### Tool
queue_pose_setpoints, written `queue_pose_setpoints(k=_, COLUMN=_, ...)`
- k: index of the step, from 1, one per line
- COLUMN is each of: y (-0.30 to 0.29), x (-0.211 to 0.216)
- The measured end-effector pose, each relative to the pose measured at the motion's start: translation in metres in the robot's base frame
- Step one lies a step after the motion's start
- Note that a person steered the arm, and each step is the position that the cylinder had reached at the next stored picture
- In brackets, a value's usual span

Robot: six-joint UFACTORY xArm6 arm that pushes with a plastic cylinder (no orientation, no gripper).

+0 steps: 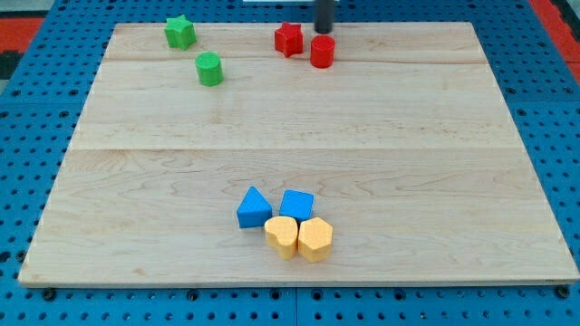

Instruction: Slide the red circle along with red star slightly up to the left

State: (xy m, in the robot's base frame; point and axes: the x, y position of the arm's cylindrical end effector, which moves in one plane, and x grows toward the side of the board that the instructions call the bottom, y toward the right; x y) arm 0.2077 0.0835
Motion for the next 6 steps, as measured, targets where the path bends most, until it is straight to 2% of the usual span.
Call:
queue_pose_setpoints(k=2, y=0.057, x=0.078)
queue_pose_setpoints(k=4, y=-0.035, x=0.067)
queue_pose_setpoints(k=5, y=-0.054, x=0.08)
queue_pose_setpoints(k=6, y=-0.058, x=0.131)
